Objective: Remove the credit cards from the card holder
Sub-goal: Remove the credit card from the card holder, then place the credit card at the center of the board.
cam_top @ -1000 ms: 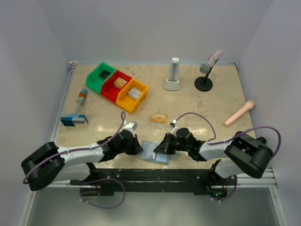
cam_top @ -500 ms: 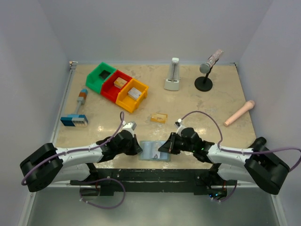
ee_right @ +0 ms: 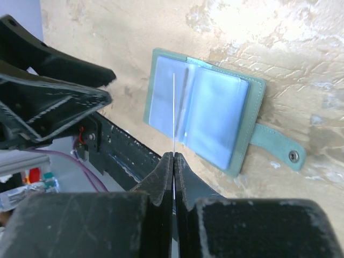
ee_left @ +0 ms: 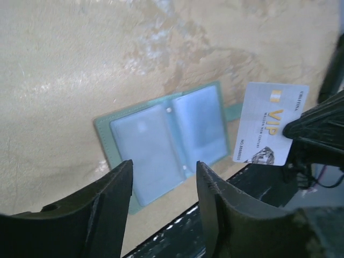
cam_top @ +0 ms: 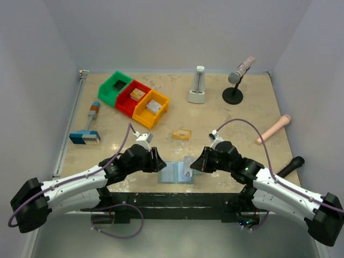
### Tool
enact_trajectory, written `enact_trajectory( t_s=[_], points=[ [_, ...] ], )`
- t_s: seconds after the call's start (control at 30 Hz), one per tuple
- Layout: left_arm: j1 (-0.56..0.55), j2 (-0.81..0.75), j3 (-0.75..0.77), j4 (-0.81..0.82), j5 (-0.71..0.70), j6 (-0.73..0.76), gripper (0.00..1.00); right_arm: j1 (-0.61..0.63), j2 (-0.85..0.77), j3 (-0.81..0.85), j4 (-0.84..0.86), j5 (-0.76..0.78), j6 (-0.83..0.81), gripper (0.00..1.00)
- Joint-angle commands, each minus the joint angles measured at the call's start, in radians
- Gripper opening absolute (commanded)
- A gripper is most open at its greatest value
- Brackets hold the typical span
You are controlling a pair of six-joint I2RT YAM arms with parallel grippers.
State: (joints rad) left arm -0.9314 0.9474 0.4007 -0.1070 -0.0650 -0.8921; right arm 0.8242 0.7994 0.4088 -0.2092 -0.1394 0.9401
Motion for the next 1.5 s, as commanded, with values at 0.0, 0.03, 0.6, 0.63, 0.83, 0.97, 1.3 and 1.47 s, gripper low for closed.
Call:
enact_trajectory(
  t_s=[0.0,0.03,0.6,0.63,0.83,0.97,1.3,1.47],
  points=[
    [-0.001,-0.160,0.066,-0.066,-0.061,0.039,0.62,-0.002,-0.106,0.131,-0.194,0.022,-0.136,0.00],
    [0.000,-0.197,0.070,-0.063,-0.055,0.060,0.65,-0.002,-0.112,0.148,-0.191,-0.027,-0.168,0.00],
    [0.006,-0.352,0.188,0.109,0.778,0.386,0.72,0.141,0.018,0.435,-0.295,-0.575,-0.446,0.00],
    [0.006,-0.339,0.196,0.109,0.798,0.387,0.72,0.148,0.027,0.449,-0.305,-0.577,-0.455,0.00],
    [0.005,-0.271,0.211,0.067,0.852,0.380,0.67,0.197,0.087,0.518,-0.332,-0.562,-0.475,0.00],
    [0.005,-0.245,0.213,0.066,0.870,0.372,0.65,0.216,0.112,0.544,-0.332,-0.555,-0.478,0.00],
    [0.000,-0.223,0.196,0.135,0.933,0.351,0.05,0.237,0.161,0.591,-0.343,-0.545,-0.497,0.00],
    [-0.001,-0.251,0.187,0.130,0.907,0.344,0.00,0.239,0.141,0.590,-0.358,-0.467,-0.489,0.34]
  ],
)
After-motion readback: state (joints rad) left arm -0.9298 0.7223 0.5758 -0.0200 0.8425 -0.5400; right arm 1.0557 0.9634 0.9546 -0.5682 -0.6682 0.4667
